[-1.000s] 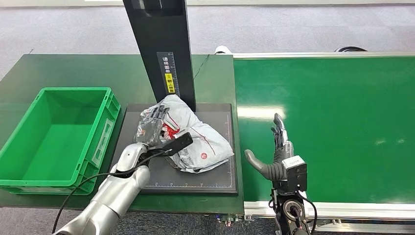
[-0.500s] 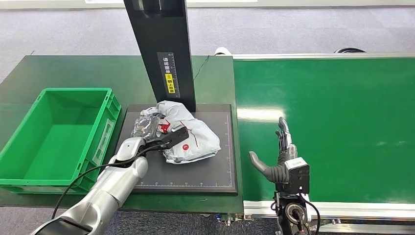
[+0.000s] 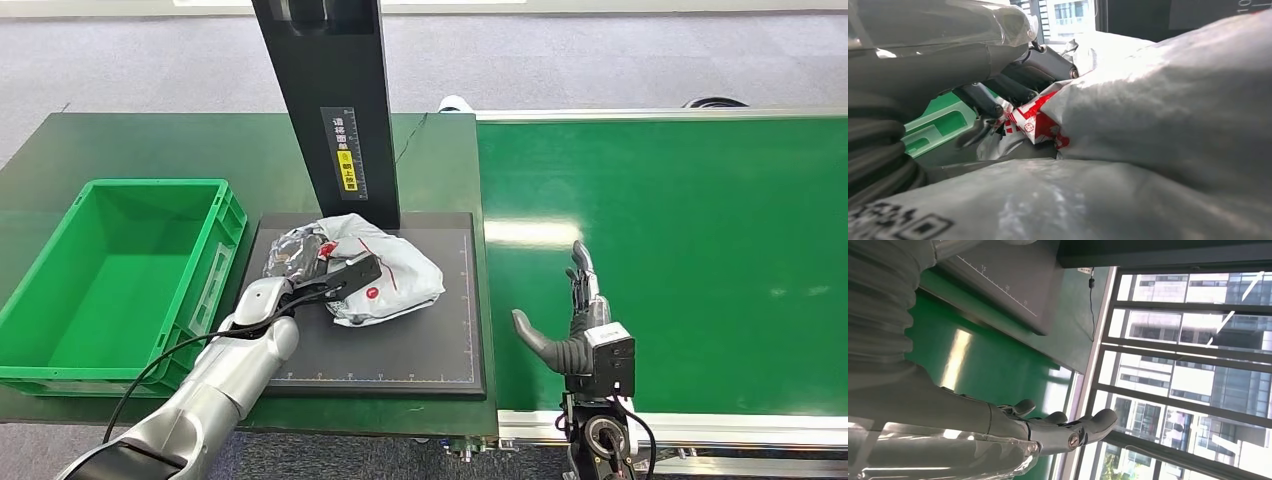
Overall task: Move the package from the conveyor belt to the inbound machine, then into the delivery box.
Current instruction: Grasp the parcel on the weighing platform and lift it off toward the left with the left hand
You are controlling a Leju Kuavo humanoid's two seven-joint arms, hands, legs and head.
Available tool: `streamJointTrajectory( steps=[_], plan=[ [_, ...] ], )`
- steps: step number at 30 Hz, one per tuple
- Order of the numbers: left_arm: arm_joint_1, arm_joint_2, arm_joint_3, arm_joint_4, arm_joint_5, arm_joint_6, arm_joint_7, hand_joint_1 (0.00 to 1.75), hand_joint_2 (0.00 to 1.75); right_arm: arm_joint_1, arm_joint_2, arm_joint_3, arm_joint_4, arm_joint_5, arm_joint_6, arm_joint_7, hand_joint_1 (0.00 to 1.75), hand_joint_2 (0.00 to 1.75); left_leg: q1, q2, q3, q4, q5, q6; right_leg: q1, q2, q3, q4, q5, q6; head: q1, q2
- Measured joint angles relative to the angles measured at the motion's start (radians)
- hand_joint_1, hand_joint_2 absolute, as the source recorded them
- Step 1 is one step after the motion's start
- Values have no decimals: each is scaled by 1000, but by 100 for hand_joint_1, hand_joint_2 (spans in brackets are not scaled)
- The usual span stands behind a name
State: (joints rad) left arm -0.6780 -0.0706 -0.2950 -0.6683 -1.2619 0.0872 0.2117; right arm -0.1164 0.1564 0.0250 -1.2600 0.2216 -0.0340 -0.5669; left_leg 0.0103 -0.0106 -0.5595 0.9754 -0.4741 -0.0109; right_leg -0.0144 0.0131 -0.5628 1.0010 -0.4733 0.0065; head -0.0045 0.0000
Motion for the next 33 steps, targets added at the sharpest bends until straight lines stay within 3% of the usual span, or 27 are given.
streamJointTrajectory(
  steps=[12,17,19,23,28,33],
  plan=[
    [1,0,10,2,19,1,-34,175,175,0,4,-7,-2,4,-1,12,0,175,0,0,0,0,0,0,0,0,0,0,0,0,0,0],
    [8,-1,15,-1,42,9,-82,175,175,1,6,-11,-8,6,-2,16,0,175,0,0,0,0,0,0,0,0,0,0,0,0,0,0],
    [24,0,17,-19,83,59,-146,175,175,4,6,-13,-18,5,-5,18,0,175,0,0,0,0,0,0,0,0,0,0,0,0,0,0],
    [115,8,16,-209,214,286,-360,175,175,41,4,-27,-65,-8,-12,26,0,175,0,0,-2,0,-1,0,0,0,-1,0,0,0,0,0],
    [210,32,4,-459,231,343,-366,175,175,73,2,-43,-99,-12,-20,29,0,175,0,0,-4,0,-2,-1,0,0,-4,0,-1,0,0,0],
    [255,47,1,-575,244,363,-377,175,175,79,2,-50,-106,-13,-27,28,0,175,0,0,-4,0,-1,0,0,0,-4,0,-1,0,0,0]
  ],
)
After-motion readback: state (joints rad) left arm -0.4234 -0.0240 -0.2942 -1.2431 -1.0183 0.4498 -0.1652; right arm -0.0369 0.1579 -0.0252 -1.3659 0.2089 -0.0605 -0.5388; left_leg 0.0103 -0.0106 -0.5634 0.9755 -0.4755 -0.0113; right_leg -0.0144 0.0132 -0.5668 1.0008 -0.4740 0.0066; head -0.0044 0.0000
